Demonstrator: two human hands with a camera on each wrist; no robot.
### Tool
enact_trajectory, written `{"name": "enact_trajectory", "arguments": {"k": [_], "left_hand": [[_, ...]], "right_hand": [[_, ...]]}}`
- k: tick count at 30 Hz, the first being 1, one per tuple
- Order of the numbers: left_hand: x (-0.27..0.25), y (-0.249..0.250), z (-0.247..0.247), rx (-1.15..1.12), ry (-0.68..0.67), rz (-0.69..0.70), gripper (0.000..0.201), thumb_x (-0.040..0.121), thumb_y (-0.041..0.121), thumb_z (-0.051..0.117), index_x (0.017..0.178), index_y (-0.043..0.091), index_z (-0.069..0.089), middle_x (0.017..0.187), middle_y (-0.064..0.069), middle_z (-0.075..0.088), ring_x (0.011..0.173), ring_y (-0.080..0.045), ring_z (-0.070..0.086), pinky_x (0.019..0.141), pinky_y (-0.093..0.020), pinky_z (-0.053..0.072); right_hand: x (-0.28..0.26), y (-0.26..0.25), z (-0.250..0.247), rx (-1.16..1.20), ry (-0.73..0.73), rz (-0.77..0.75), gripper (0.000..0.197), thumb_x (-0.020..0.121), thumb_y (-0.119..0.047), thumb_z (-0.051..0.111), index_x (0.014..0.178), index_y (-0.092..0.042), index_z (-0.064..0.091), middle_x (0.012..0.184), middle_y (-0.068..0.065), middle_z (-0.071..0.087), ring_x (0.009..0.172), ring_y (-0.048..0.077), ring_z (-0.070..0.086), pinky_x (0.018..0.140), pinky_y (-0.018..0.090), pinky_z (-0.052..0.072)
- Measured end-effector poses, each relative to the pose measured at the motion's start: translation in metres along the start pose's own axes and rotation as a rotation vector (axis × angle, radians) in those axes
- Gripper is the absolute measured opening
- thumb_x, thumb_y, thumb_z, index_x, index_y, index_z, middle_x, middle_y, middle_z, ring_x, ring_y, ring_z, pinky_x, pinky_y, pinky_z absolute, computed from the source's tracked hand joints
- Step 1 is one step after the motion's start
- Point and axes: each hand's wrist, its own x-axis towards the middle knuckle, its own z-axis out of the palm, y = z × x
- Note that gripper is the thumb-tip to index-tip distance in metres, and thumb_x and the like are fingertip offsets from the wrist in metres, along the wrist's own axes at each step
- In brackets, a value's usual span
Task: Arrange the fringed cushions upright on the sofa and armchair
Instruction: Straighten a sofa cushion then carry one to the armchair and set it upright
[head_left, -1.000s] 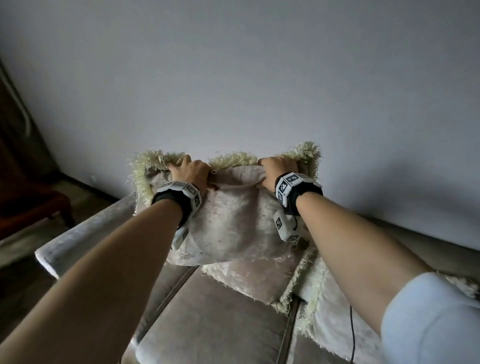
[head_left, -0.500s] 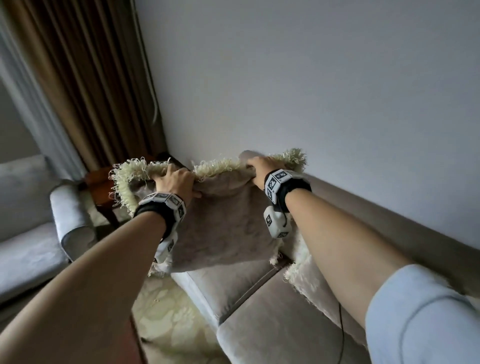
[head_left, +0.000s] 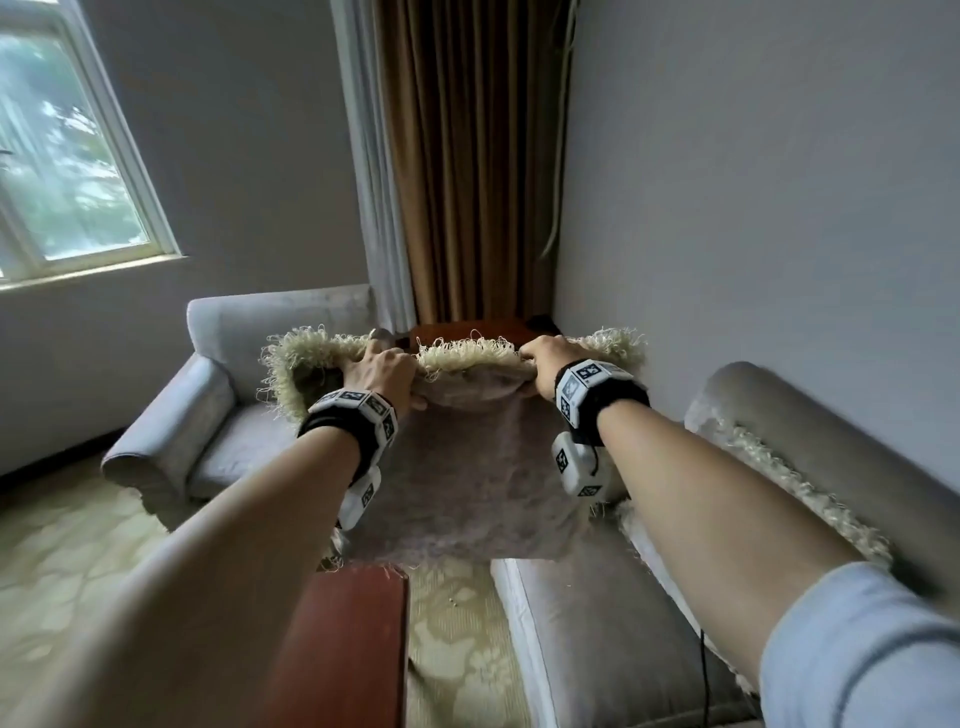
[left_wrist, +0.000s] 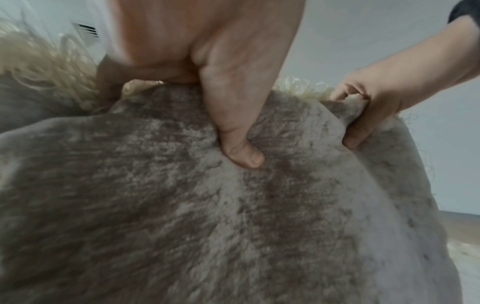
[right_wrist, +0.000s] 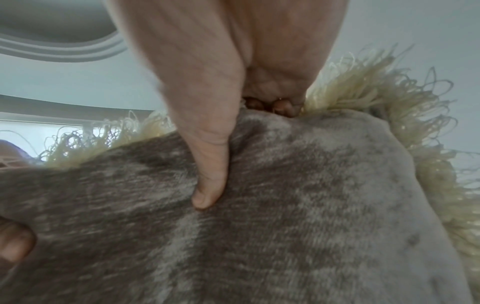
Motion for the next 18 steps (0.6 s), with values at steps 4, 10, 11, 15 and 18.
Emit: {"name": "enact_trajectory", "arguments": {"k": [4,10,11,15,18], "left_hand": [[0.035,-0.032,0.004,0.027,0.031,-0.111,0.026,0.075,0.042,0.076,0.094,0.028,0.066,0.108,0.005,0.065,0.120,-0.026,0.041,0.088,-0.049,0.040],[0.073,-0.069,0.021,0.083,-0.005,-0.235,0.012,0.080,0.036,0.071,0.086,0.027,0.064,0.107,0.006,0.061,0.120,-0.027,0.040,0.089,-0.054,0.036],[0.081,-0.077,0.027,0.087,-0.025,-0.255,0.015,0.080,0.038,0.072,0.086,0.027,0.064,0.108,0.005,0.060,0.121,-0.026,0.040,0.090,-0.054,0.035],[0.123,-0.109,0.049,0.081,-0.064,-0.282,0.019,0.077,0.042,0.074,0.085,0.028,0.064,0.108,0.008,0.059,0.121,-0.024,0.039,0.095,-0.058,0.034],[0.159,-0.128,0.073,0.070,-0.098,-0.289,0.017,0.077,0.038,0.074,0.083,0.028,0.061,0.110,0.009,0.060,0.122,-0.024,0.038,0.097,-0.060,0.033]], "right_hand": [[0.055,-0.017,0.007,0.021,0.008,-0.123,0.018,0.078,-0.019,0.075,0.087,-0.030,0.065,0.094,0.004,0.070,0.096,0.030,0.067,0.077,0.033,0.053],[0.120,-0.043,0.027,0.008,0.010,-0.242,0.025,0.079,-0.013,0.071,0.098,-0.028,0.063,0.104,0.006,0.070,0.103,0.031,0.064,0.076,0.031,0.046],[0.131,-0.049,0.031,0.006,0.001,-0.250,0.027,0.078,-0.012,0.069,0.099,-0.028,0.064,0.105,0.006,0.070,0.104,0.031,0.064,0.078,0.031,0.046],[0.184,-0.065,0.053,-0.001,-0.019,-0.278,0.022,0.078,-0.011,0.068,0.093,-0.027,0.063,0.104,0.006,0.069,0.104,0.031,0.063,0.073,0.029,0.039],[0.231,-0.073,0.074,-0.003,-0.062,-0.294,0.022,0.079,-0.016,0.074,0.096,-0.026,0.066,0.105,0.007,0.068,0.105,0.031,0.062,0.070,0.028,0.038]]}}
